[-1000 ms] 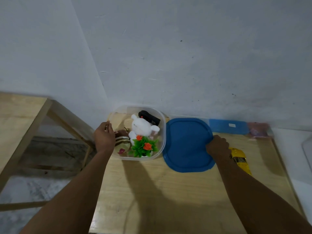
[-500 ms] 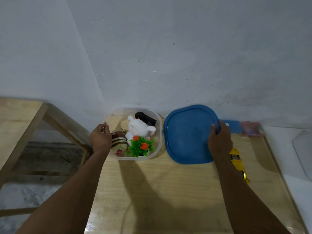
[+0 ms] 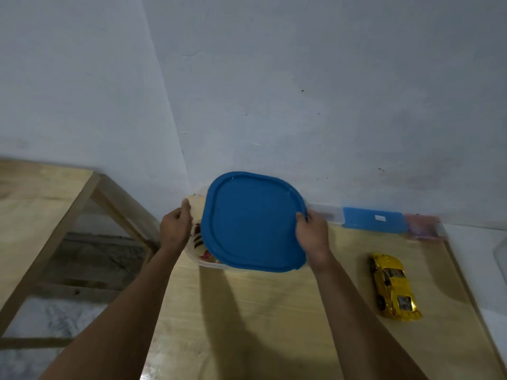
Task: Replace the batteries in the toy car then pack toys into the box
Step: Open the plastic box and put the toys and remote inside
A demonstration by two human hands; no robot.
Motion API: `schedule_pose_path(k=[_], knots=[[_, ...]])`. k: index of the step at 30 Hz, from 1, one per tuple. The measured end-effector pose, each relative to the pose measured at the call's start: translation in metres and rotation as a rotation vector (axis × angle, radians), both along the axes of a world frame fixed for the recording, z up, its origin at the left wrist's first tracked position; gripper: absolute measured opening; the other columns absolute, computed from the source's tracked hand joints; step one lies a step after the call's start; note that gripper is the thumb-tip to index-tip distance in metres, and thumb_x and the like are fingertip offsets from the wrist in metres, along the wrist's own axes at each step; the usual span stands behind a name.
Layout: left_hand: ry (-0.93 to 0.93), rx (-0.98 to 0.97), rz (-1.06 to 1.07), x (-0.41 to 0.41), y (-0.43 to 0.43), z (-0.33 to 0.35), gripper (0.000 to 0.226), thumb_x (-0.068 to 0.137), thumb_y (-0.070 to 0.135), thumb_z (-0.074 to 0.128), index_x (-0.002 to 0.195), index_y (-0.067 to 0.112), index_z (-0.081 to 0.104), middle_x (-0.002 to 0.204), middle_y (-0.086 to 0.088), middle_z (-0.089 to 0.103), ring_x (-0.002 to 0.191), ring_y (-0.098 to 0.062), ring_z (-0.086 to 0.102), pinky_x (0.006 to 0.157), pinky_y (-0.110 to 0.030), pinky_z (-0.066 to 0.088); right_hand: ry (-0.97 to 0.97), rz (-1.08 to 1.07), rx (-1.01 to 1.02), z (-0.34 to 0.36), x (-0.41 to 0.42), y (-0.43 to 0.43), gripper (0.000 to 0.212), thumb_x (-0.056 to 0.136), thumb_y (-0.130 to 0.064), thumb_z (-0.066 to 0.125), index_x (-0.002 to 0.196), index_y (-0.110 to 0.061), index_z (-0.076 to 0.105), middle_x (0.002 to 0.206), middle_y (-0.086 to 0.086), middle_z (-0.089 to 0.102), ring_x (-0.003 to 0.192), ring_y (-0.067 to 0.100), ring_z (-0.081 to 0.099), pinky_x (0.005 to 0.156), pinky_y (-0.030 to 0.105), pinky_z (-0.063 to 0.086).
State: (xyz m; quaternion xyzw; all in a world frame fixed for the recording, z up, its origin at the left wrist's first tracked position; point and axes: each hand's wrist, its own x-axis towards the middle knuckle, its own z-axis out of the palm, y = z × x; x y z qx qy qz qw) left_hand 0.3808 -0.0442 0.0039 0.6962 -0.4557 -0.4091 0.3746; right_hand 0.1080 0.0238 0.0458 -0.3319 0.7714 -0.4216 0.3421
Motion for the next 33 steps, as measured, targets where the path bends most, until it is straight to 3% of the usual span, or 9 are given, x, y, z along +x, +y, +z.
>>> schedule_pose_path(k=[4, 8, 10, 13, 15, 20, 24, 29, 33], knots=[[0.196, 0.217, -0.023, 0.009, -0.004, 0.009, 0.076, 0.090, 0.076, 0.027, 0.124, 0.019, 0.064, 0.116, -0.003, 0.062, 0.107, -0.025, 0.060, 0.093, -0.047, 0.052, 0.013, -0.001, 0.015, -0.013, 0.034, -0.016, 0.021, 0.099, -0.018, 0.045, 0.096, -0.009, 0.065, 0.090, 0.004, 0.066, 0.079, 0.019, 0.061, 0.061, 0.026, 0.042], [0.022, 0.140, -0.161, 0.013, -0.004, 0.007, 0.054, 0.092, 0.061, 0.051, 0.125, 0.020, 0.064, 0.106, 0.003, 0.064, 0.094, -0.015, 0.062, 0.077, -0.030, 0.056, 0.128, -0.021, 0.017, -0.026, 0.049, -0.024, 0.021, 0.099, -0.016, 0.044, 0.095, -0.006, 0.062, 0.091, 0.009, 0.064, 0.078, 0.023, 0.060, 0.062, 0.027, 0.044], [-0.134, 0.052, -0.221, 0.012, -0.005, 0.004, 0.044, 0.097, 0.049, 0.050, 0.120, 0.016, 0.067, 0.100, 0.002, 0.067, 0.088, -0.015, 0.064, 0.065, -0.023, 0.052, 0.176, -0.036, 0.024, -0.033, 0.052, -0.028, 0.024, 0.099, -0.020, 0.045, 0.104, -0.004, 0.062, 0.107, 0.014, 0.059, 0.086, 0.025, 0.060, 0.073, 0.031, 0.050], [-0.233, -0.042, -0.224, 0.011, -0.007, -0.004, 0.041, 0.100, 0.042, 0.045, 0.097, 0.007, 0.067, 0.084, -0.009, 0.069, 0.080, -0.027, 0.066, 0.064, -0.038, 0.055, 0.184, -0.006, 0.067, -0.036, 0.056, -0.034, 0.032, 0.101, -0.025, 0.044, 0.123, -0.007, 0.059, 0.125, 0.013, 0.047, 0.099, 0.025, 0.057, 0.092, 0.036, 0.050], [-0.276, -0.058, -0.212, 0.010, -0.007, -0.006, 0.039, 0.101, 0.038, 0.043, 0.092, 0.006, 0.064, 0.078, -0.009, 0.065, 0.075, -0.027, 0.064, 0.058, -0.031, 0.049, 0.187, 0.021, 0.067, -0.037, 0.058, -0.034, 0.034, 0.102, -0.025, 0.042, 0.127, -0.007, 0.057, 0.126, 0.015, 0.049, 0.094, 0.023, 0.056, 0.089, 0.034, 0.050], [-0.272, -0.102, -0.203, 0.005, -0.007, -0.008, 0.028, 0.103, 0.033, 0.044, 0.117, 0.015, 0.060, 0.093, 0.003, 0.065, 0.077, -0.006, 0.058, 0.064, -0.023, 0.047, 0.185, 0.050, 0.090, -0.039, 0.058, -0.031, 0.039, 0.104, -0.027, 0.038, 0.137, -0.008, 0.049, 0.135, 0.013, 0.040, 0.093, 0.014, 0.046, 0.088, 0.024, 0.039], [-0.296, -0.127, -0.210, 0.002, -0.007, -0.017, 0.028, 0.103, 0.031, 0.042, 0.118, 0.014, 0.059, 0.088, -0.003, 0.066, 0.078, -0.017, 0.062, 0.071, -0.040, 0.056, 0.186, 0.139, 0.114, -0.047, 0.055, -0.030, 0.046, 0.106, -0.027, 0.033, 0.149, -0.011, 0.034, 0.134, 0.013, 0.044, 0.116, 0.025, 0.051, 0.095, 0.028, 0.040], [-0.386, -0.144, -0.222, -0.003, -0.011, -0.021, 0.027, 0.103, 0.026, 0.041, 0.117, 0.009, 0.058, 0.086, -0.009, 0.063, 0.077, -0.024, 0.059, 0.066, -0.034, 0.044, 0.163, 0.170, 0.111, -0.052, 0.049, -0.027, 0.050, 0.106, -0.028, 0.033, 0.154, -0.016, 0.025, 0.137, 0.011, 0.045, 0.127, 0.025, 0.045, 0.100, 0.030, 0.038], [-0.409, -0.143, -0.238, -0.005, -0.012, -0.023, 0.032, 0.104, 0.026, 0.038, 0.127, 0.011, 0.054, 0.094, -0.009, 0.064, 0.081, -0.021, 0.057, 0.069, -0.033, 0.044, 0.190, 0.178, 0.064, -0.058, 0.050, -0.026, 0.050, 0.106, -0.024, 0.031, 0.155, -0.020, 0.020, 0.135, 0.011, 0.042, 0.106, 0.013, 0.044, 0.089, 0.022, 0.035]])
